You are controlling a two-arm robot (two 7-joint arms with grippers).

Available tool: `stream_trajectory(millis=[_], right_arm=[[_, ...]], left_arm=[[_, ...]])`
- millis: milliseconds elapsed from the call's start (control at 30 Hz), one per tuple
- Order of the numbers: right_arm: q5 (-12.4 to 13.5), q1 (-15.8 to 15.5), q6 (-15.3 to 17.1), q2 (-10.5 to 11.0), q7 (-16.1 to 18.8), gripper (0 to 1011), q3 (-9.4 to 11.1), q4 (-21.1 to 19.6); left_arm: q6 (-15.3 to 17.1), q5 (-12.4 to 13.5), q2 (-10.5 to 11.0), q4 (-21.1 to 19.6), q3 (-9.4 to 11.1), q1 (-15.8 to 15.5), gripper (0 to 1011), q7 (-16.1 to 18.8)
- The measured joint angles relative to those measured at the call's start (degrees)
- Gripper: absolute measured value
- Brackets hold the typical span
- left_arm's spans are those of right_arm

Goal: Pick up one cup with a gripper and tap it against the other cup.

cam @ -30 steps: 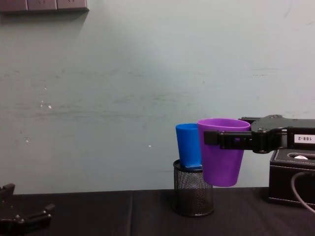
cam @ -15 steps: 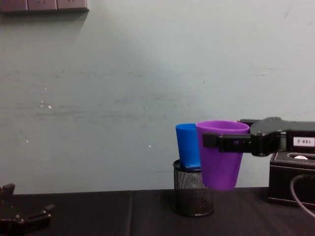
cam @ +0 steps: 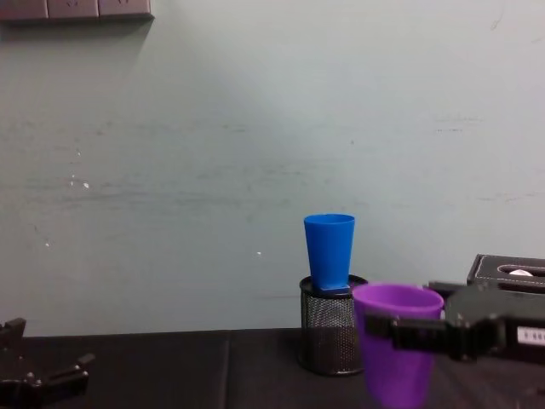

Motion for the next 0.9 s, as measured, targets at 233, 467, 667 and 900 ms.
stream_trajectory(millis=[233, 467, 667, 900], right_arm=[[-1.35, -0.76, -3.35, -0.92, 0.04, 735, -0.51, 3.68], [-2.73, -1.27, -5.0, -1.57, 0.43, 735, -0.86, 5.58], [-3.91, -1.7, -6.09, -1.82, 0.53, 735, -0.93, 6.18], [-4.81, -1.89, -6.95, -2.33, 0.74, 735, -0.77, 7.06]], left_arm=[[0.0, 0.0, 0.0, 0.0, 0.0, 0.0, 1005, 0.0], [0.0, 0.0, 0.0, 0.0, 0.0, 0.0, 1005, 0.0], [0.0, 0.0, 0.0, 0.0, 0.0, 0.0, 1004, 0.0], [0.0, 0.0, 0.0, 0.0, 0.0, 0.0, 1005, 0.0]])
